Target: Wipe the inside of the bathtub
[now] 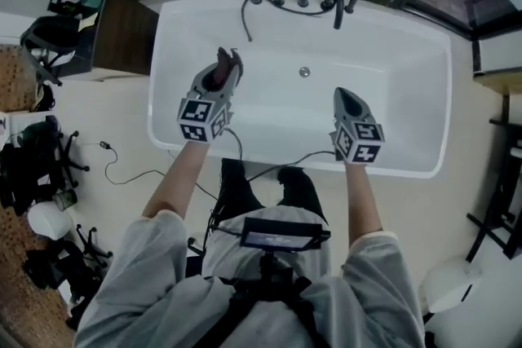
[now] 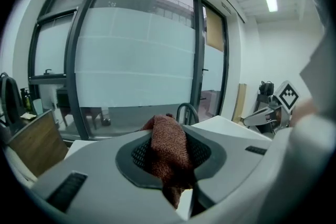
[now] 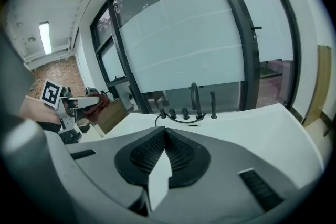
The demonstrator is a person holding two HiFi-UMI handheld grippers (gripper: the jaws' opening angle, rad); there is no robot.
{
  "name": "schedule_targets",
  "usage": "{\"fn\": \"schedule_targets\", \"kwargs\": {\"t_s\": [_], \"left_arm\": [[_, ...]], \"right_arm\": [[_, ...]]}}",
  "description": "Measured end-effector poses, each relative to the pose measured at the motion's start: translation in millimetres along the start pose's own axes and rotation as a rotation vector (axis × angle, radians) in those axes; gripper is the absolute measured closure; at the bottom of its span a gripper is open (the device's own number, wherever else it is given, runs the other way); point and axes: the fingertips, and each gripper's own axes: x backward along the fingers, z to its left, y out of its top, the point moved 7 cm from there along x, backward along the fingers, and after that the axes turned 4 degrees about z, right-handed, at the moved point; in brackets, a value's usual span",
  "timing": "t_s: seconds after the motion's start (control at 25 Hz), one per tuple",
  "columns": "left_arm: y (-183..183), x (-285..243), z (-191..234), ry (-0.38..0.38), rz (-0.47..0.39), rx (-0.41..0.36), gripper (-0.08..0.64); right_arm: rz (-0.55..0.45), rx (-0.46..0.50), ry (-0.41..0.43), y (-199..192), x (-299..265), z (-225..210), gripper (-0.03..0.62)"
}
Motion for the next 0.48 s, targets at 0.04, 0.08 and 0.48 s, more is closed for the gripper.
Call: {"fn": "schedule_targets", "kwargs": {"t_s": [0.04, 0.08, 0.48], "left_arm": [[1.0, 15.5, -1.4, 0.007, -0.009, 0.006, 0.468], [1.9, 30.5, -2.6, 0.01, -0.02, 0.013, 0.468], [-23.0, 156.9, 0.8, -0.013, -0.052, 0.035, 0.468]], "right_arm": [[0.001, -0.003, 0.009, -0.5, 8.2, 4.4, 0.584], [0.002, 0.002, 0.017, -0.4, 16.1, 10.2, 0.584], [-0.062, -0.018, -0.005, -17.1, 90.6, 98.4, 0.584]]}}
